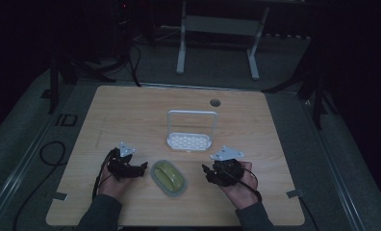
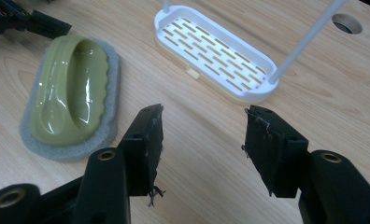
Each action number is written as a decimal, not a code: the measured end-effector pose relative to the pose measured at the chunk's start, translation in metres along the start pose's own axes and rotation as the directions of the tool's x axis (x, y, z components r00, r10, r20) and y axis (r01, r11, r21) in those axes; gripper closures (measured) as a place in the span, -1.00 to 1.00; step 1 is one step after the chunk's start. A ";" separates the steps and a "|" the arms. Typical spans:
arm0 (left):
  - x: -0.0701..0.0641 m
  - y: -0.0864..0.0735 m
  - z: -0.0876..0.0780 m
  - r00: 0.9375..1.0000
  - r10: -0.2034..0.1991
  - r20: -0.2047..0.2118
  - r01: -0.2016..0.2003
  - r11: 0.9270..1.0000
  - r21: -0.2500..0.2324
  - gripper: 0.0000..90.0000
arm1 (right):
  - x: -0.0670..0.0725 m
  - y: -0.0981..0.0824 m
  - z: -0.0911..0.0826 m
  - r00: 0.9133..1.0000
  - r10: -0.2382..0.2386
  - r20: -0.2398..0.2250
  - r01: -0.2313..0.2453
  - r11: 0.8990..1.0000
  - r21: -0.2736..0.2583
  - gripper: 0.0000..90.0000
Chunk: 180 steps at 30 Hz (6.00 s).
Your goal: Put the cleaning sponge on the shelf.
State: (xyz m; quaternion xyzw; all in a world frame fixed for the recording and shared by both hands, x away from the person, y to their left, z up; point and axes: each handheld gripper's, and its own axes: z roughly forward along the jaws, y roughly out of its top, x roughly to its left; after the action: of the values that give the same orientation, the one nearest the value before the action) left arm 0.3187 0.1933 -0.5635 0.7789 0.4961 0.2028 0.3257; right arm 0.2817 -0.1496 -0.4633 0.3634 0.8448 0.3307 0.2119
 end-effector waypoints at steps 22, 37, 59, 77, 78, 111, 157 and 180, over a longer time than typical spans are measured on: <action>0.000 0.000 0.000 1.000 -0.002 -0.001 0.002 1.000 0.000 -0.74 | 0.016 0.017 0.018 0.998 -0.016 -0.065 0.018 1.000 0.025 0.07; 0.000 0.000 0.000 1.000 -0.001 0.000 0.001 1.000 0.000 -0.74 | 0.024 0.030 0.024 0.995 -0.031 -0.098 0.035 0.999 0.036 0.10; 0.000 0.000 0.000 1.000 -0.001 0.000 0.001 1.000 0.001 -0.74 | 0.038 0.052 0.038 0.987 -0.039 -0.154 0.053 0.995 0.088 0.14; 0.000 0.000 0.000 1.000 -0.002 0.000 0.002 1.000 0.000 -0.74 | 0.041 0.061 0.049 0.982 -0.021 -0.189 0.049 0.988 0.144 0.16; 0.000 0.000 0.000 1.000 -0.002 0.000 0.002 1.000 0.000 -0.74 | 0.042 0.062 0.049 0.981 -0.022 -0.191 0.051 0.988 0.145 0.16; 0.000 0.000 0.000 1.000 -0.002 0.000 0.002 1.000 0.000 -0.74 | 0.056 0.079 0.063 0.968 -0.015 -0.251 0.082 0.962 0.259 0.18; 0.000 0.000 0.000 1.000 -0.002 0.000 0.002 1.000 0.000 -0.74 | 0.078 0.092 0.093 0.956 0.003 -0.295 0.133 0.888 0.441 0.36; 0.000 0.000 0.000 1.000 -0.002 0.000 0.002 1.000 -0.001 -0.74 | 0.085 0.094 0.106 0.950 -0.065 -0.304 0.222 0.827 0.516 0.47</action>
State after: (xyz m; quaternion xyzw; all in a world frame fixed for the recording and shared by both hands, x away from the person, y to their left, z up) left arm 0.3187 0.1930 -0.5636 0.7782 0.4970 0.2025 0.3262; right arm 0.3345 0.0057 -0.4796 0.2941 0.9497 0.1072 0.0058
